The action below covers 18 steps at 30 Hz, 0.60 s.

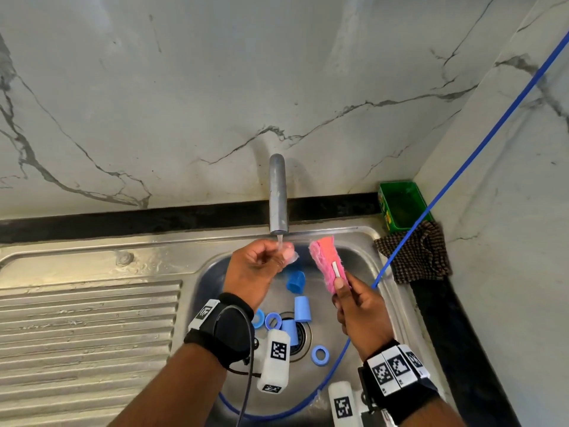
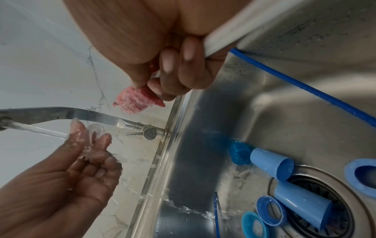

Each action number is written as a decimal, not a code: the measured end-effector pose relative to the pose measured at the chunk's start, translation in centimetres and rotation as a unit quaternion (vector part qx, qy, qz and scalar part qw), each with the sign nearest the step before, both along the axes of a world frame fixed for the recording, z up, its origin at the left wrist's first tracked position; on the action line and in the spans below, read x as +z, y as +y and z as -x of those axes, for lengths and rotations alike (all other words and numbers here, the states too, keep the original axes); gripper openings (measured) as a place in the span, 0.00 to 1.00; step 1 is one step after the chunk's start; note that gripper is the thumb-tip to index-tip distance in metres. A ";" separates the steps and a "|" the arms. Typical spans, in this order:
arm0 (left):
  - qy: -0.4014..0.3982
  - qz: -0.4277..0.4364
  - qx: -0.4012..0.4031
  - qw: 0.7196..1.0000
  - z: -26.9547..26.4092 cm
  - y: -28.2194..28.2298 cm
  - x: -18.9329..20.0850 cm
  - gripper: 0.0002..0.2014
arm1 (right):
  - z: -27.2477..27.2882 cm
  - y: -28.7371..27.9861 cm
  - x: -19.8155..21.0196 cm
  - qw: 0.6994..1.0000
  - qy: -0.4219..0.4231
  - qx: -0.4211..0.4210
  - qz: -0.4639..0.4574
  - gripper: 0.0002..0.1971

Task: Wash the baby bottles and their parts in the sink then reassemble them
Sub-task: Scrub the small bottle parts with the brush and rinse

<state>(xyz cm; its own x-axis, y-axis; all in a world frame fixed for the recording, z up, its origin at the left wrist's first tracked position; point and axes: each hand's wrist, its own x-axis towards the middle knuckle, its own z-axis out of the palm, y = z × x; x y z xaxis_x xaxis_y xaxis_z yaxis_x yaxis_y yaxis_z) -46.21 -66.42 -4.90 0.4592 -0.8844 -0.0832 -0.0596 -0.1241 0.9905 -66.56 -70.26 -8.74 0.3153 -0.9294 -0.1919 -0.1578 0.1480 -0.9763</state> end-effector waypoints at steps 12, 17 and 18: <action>-0.082 0.003 -0.038 0.996 -0.5 -0.4 0.4 0.09 | 0.1 0.0 -0.4 1.000 0.007 0.000 -0.005 0.14; -0.071 -0.007 -0.028 0.997 0.3 -0.2 1.5 0.08 | 0.3 0.4 0.0 1.000 0.000 -0.007 -0.002 0.14; -0.061 -0.005 -0.015 0.998 0.4 0.0 1.8 0.06 | 0.3 0.6 0.1 1.000 -0.002 -0.009 -0.001 0.14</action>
<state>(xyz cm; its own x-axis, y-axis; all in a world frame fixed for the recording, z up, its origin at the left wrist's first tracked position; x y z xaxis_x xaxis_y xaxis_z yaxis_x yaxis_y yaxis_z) -46.59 -66.46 -3.14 0.4390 -0.8977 -0.0376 -0.1835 -0.1306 0.9743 -66.87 -69.70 -8.60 0.2992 -0.9347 -0.1920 -0.1517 0.1520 -0.9767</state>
